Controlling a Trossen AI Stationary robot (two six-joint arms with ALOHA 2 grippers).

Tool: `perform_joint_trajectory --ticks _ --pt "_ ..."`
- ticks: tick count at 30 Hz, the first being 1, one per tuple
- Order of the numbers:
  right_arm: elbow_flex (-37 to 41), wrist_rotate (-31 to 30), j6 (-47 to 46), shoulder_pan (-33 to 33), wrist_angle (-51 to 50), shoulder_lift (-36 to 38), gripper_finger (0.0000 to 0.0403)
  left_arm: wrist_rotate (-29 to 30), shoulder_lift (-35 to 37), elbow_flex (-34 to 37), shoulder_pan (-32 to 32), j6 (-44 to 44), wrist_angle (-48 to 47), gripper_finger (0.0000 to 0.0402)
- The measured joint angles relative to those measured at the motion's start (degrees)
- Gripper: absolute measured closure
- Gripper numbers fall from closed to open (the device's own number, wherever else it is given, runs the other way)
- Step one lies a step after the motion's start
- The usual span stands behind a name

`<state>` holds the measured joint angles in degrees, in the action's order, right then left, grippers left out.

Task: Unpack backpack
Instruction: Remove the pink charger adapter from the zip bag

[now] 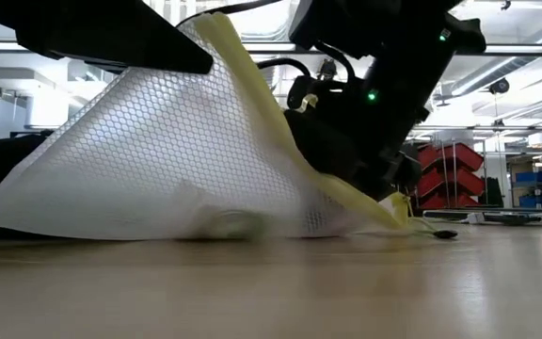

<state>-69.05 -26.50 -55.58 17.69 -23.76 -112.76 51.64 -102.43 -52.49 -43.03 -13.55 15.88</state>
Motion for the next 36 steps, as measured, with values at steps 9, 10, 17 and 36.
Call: perform_joint_trajectory --ticks 9,10,17,36 --pt "0.03 2.27 5.4 1.4 -0.34 3.8 0.0234 0.0 0.04 0.0 -0.04 0.81 0.03 0.0402" --pt "0.03 3.42 6.06 1.88 -0.29 4.69 0.0234 0.0 0.04 0.0 -0.04 0.9 -0.01 0.0402" --pt "0.01 12.36 10.27 5.96 -7.62 11.98 0.0234 0.0 0.04 0.0 -0.04 0.93 -0.68 0.0402" --pt "2.76 11.41 7.09 32.6 -20.28 16.51 0.0231 3.34 0.09 0.0 2.71 1.5 1.51 0.0402"
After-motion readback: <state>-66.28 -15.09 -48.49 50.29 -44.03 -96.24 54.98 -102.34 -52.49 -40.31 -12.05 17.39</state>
